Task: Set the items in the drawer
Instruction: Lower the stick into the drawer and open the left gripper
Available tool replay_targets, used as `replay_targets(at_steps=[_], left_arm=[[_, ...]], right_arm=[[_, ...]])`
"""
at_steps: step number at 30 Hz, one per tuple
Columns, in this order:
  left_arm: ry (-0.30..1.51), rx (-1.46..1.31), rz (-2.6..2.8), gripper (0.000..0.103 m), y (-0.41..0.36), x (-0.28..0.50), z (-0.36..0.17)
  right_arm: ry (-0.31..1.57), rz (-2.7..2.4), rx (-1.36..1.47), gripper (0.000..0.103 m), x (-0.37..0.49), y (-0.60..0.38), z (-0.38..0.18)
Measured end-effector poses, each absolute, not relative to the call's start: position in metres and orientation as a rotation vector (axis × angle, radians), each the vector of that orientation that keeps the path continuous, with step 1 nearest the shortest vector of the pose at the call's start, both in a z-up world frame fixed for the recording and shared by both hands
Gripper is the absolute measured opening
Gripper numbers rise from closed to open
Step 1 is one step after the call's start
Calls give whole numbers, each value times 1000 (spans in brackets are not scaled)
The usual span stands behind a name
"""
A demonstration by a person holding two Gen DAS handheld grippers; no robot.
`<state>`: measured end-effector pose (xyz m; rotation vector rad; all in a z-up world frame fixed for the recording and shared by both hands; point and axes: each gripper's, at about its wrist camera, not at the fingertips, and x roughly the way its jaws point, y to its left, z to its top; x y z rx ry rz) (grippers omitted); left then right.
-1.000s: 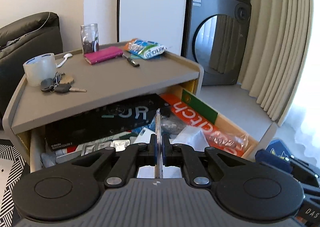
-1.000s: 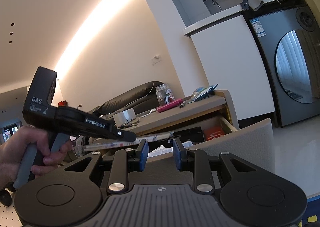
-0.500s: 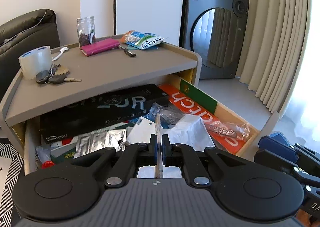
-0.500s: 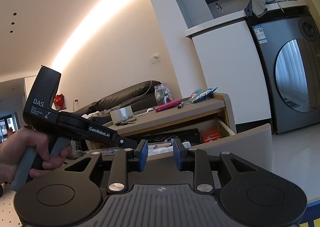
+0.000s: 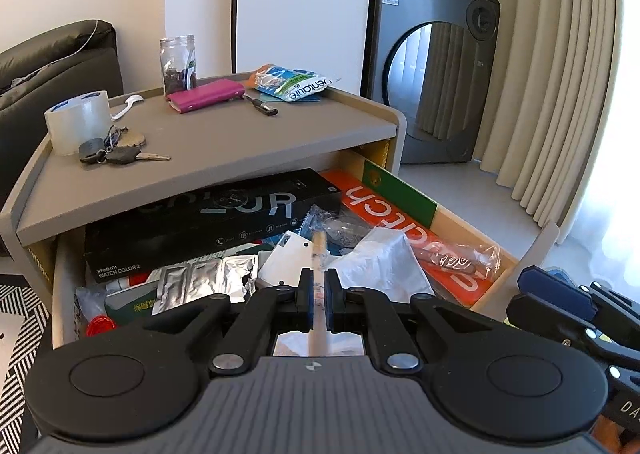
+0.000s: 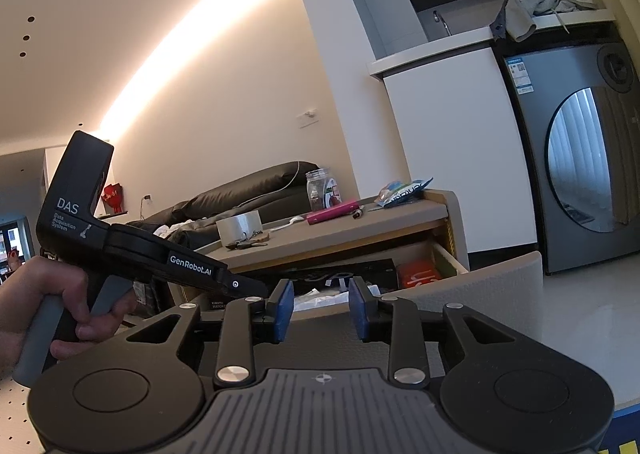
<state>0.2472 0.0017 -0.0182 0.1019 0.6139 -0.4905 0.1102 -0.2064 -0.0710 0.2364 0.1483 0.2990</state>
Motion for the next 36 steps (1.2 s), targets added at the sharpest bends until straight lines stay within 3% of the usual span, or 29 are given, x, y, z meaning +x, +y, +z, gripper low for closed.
replay_targets(at_steps=[10, 15, 19, 23, 36], left_arm=[[610, 66, -509, 9, 14, 235, -12], [649, 103, -492, 23, 16, 229, -13], [685, 123, -494, 22, 18, 226, -19], [697, 135, -503, 11, 16, 225, -24], [667, 114, -437, 11, 27, 246, -15]], right_arm=[[144, 293, 222, 39, 110, -203, -71], [138, 294, 216, 43, 110, -201, -71], [134, 291, 211, 44, 109, -199, -72], [130, 292, 207, 46, 108, -199, -72], [126, 295, 201, 46, 110, -199, -72]])
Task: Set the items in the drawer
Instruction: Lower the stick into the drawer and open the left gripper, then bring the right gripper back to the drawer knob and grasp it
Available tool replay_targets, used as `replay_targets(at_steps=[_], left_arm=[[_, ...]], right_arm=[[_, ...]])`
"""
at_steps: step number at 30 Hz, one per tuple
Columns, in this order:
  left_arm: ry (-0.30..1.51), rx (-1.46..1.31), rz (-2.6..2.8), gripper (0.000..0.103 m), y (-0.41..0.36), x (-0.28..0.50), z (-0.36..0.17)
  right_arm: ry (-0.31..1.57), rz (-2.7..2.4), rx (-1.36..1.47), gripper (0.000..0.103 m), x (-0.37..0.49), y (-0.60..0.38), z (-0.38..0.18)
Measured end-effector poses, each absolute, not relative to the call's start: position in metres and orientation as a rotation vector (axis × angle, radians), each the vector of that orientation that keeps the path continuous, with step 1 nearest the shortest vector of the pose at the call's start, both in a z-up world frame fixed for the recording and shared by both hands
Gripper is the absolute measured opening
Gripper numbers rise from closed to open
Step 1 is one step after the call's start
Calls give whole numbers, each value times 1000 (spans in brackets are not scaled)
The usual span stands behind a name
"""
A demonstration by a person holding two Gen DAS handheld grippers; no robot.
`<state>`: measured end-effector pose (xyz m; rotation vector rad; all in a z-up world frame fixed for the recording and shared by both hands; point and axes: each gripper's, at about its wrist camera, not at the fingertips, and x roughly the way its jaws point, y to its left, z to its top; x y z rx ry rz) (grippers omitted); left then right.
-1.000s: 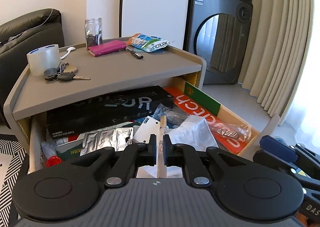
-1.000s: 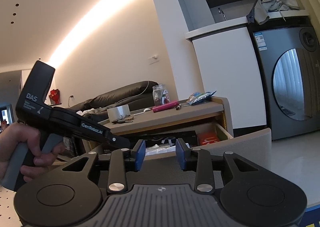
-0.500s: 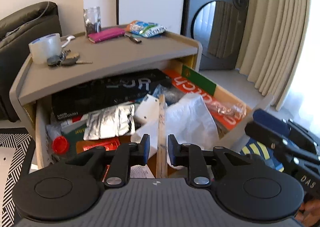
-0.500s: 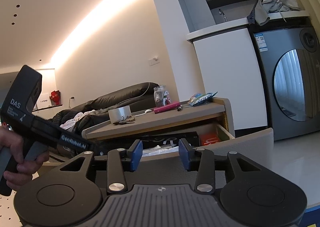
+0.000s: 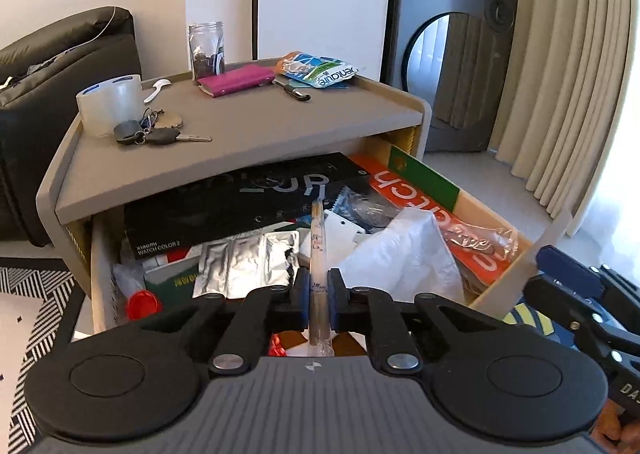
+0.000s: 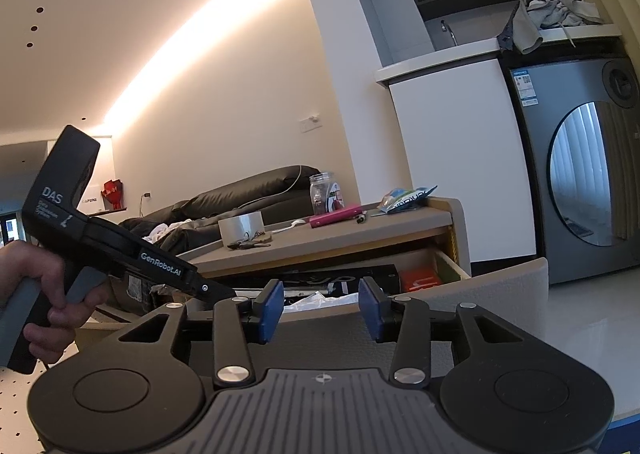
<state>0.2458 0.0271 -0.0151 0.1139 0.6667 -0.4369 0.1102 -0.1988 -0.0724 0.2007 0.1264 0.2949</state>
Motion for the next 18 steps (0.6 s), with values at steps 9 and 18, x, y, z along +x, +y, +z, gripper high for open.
replay_targets(at_steps=[9, 18], left_arm=[[634, 96, -372, 19, 33, 245, -25], [462, 67, -322, 25, 25, 201, -19]], right_arm=[[124, 298, 196, 48, 109, -197, -73], [114, 288, 172, 52, 108, -192, -74]])
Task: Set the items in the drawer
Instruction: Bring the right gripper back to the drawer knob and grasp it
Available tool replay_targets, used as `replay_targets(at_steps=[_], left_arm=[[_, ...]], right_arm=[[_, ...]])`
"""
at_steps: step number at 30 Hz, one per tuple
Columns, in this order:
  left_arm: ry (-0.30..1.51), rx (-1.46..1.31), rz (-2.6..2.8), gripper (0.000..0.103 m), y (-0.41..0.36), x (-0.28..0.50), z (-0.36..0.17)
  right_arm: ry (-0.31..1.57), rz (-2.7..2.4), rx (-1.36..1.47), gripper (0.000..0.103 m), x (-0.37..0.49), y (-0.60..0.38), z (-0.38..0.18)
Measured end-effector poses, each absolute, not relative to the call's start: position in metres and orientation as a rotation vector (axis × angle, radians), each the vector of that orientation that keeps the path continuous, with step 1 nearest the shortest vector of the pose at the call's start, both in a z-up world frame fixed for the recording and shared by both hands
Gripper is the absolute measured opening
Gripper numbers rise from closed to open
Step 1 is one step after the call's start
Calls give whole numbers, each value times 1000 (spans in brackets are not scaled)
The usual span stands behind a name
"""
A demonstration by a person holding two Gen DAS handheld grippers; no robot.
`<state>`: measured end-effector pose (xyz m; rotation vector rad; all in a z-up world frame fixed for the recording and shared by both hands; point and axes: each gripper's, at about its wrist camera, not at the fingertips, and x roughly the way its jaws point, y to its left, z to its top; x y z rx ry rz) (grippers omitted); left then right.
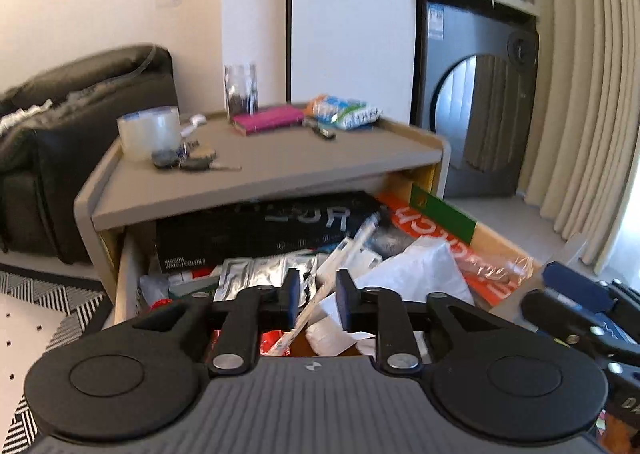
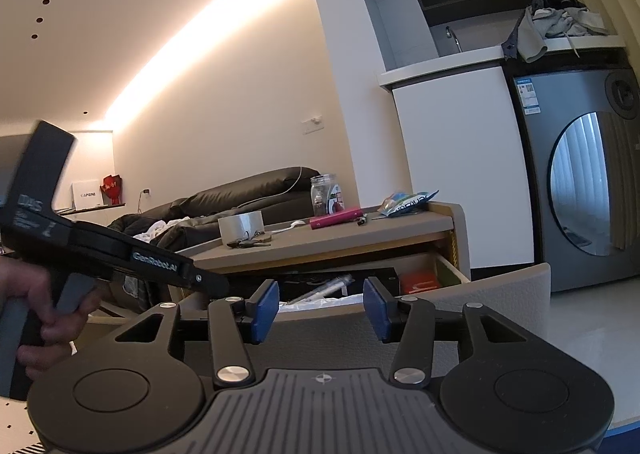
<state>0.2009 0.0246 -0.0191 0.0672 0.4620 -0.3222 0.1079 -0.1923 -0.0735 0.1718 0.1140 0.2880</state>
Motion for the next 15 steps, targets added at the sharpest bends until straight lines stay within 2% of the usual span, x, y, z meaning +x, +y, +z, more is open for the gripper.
replay_targets(at_steps=[6, 8, 15], left_arm=[[310, 49, -241, 33, 16, 154, -21], [285, 20, -215, 43, 14, 141, -26], [235, -37, -152, 43, 3, 112, -45]], right_arm=[[102, 286, 150, 52, 110, -190, -75], [98, 286, 126, 52, 110, -188, -76], [107, 285, 157, 52, 113, -198, -74]])
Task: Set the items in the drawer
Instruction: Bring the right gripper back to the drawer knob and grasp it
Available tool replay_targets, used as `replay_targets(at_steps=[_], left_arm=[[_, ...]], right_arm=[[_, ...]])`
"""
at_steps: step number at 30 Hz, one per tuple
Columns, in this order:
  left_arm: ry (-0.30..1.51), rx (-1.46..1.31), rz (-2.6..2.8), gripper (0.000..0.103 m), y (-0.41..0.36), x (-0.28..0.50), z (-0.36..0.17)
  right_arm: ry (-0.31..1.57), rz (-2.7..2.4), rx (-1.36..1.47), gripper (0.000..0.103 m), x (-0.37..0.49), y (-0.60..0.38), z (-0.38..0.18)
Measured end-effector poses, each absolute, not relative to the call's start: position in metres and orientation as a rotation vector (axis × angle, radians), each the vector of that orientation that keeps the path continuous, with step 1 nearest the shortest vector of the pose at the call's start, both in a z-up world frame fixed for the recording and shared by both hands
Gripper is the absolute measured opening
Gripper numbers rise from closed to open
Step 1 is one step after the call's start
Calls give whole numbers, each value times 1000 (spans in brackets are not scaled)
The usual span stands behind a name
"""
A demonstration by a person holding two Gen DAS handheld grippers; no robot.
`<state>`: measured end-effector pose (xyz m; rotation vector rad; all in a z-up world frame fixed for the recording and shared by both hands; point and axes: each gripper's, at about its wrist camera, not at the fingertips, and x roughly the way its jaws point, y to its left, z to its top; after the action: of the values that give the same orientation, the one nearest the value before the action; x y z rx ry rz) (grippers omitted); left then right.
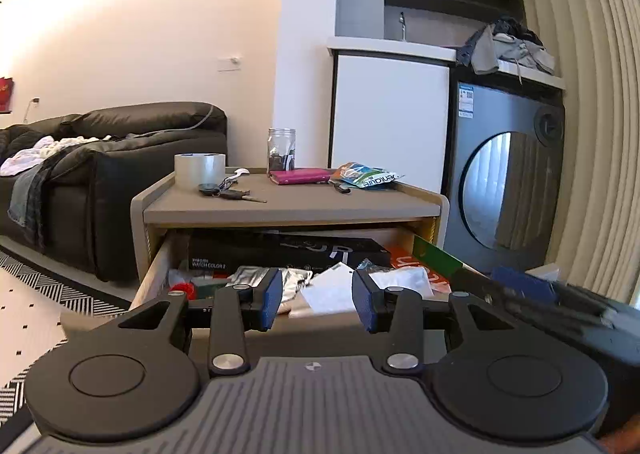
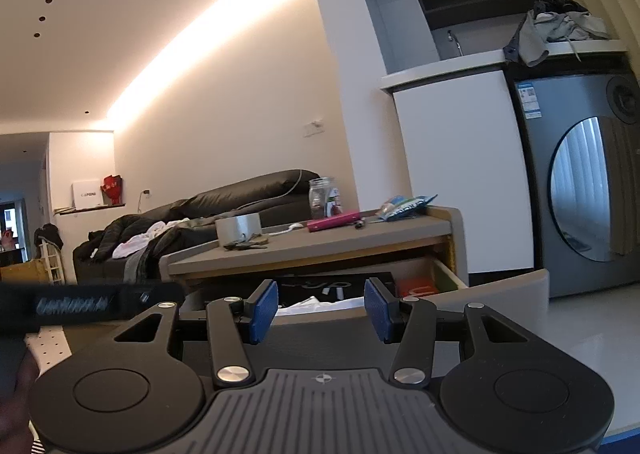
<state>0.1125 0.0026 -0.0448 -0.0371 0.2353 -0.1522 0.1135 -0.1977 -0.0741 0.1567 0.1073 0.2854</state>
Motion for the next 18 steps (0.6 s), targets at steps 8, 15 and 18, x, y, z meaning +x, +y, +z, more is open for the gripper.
replay_targets(at_steps=[8, 15, 18], left_arm=[[160, 36, -46, 43, -23, 83, -65], [60, 72, 85, 47, -38, 57, -87], [28, 110, 133, 63, -41, 49, -99]], right_arm=[[108, 255, 80, 52, 110, -198, -75], [120, 239, 74, 51, 101, -197, -80], [134, 220, 73, 48, 100, -193, -83]])
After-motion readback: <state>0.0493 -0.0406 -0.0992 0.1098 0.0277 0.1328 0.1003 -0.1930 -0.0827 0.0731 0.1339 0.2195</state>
